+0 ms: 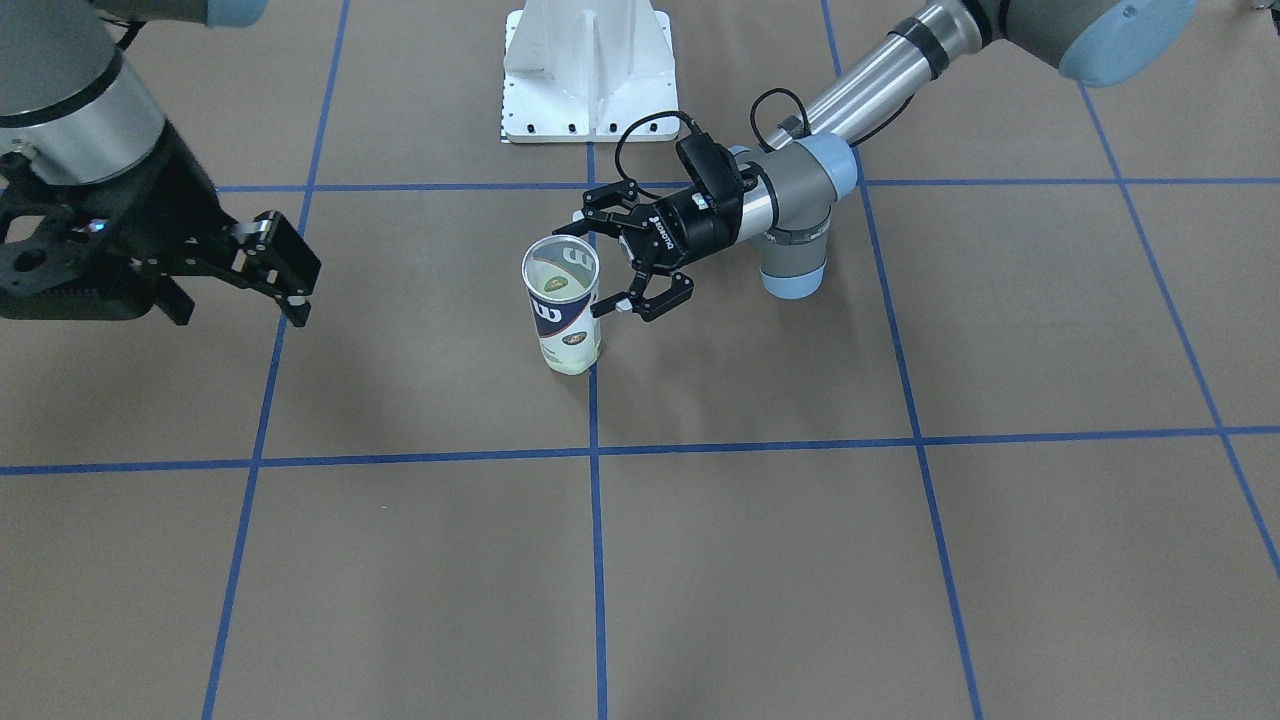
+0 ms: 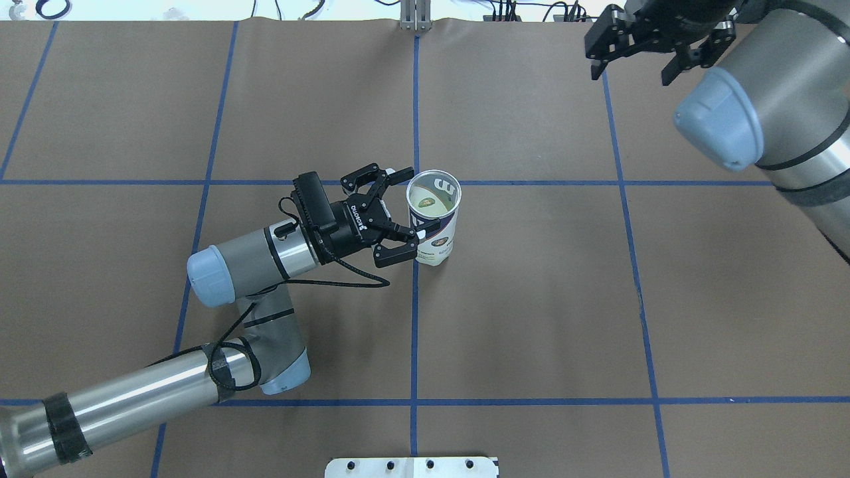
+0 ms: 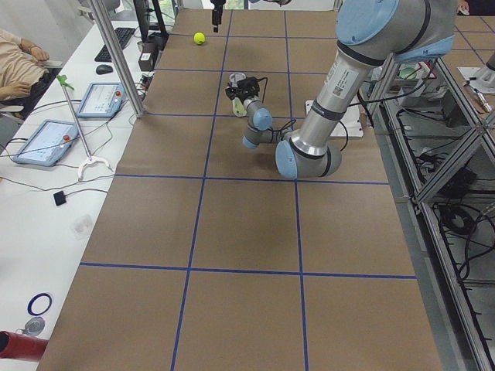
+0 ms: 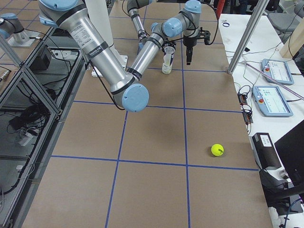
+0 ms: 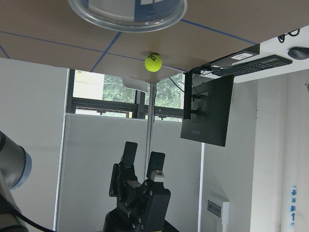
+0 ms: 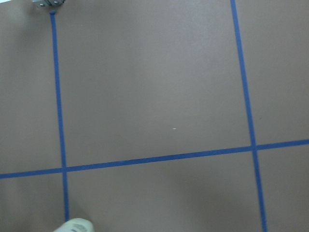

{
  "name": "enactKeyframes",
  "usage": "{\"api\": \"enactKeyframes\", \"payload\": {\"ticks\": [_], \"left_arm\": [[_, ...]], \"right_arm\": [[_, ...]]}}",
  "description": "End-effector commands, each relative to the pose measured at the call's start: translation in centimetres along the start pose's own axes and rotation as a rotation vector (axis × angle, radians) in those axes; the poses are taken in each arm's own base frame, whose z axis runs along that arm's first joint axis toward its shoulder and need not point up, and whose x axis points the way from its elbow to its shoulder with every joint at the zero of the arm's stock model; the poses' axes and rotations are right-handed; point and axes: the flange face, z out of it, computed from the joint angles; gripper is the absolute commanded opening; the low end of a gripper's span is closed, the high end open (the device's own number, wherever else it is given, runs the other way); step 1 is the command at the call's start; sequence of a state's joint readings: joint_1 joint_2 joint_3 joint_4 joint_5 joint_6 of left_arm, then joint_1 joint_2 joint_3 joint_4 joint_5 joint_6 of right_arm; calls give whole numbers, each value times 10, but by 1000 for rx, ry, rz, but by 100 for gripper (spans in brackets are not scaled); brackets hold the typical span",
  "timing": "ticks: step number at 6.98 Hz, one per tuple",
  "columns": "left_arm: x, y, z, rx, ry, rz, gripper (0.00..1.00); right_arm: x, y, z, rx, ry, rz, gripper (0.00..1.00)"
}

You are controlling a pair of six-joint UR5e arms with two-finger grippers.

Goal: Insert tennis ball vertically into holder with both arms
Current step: 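Raise the right gripper away toward the farther tennis ball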

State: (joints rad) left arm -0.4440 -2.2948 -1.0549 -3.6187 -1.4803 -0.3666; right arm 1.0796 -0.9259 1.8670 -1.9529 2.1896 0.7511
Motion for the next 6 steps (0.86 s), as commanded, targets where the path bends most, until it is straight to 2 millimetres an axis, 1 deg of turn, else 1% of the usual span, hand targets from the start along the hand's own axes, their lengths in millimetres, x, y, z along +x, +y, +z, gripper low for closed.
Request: {"api": "enactKeyframes", "payload": {"ticks": [1,2,3,4,5,6], "left_arm": [[0,0,0,0,1,0,99],[0,0,0,0,1,0,99],[0,0,-1,0,1,0,99],[0,0,-1,0,1,1,99],[0,0,-1,2,1,1,99],[0,0,-1,2,1,1,99]], "right_arm": [[77,-42,15,-27,59,-109,100],[119,-63,40,-37,77,-140,100],[166,-87,81,-12,44,-158,100],[213,-111,116,19,21,-177,100],[263,-125,145,8,42,-221,100],[298,-129,157,-17,67,-224,100]]}}
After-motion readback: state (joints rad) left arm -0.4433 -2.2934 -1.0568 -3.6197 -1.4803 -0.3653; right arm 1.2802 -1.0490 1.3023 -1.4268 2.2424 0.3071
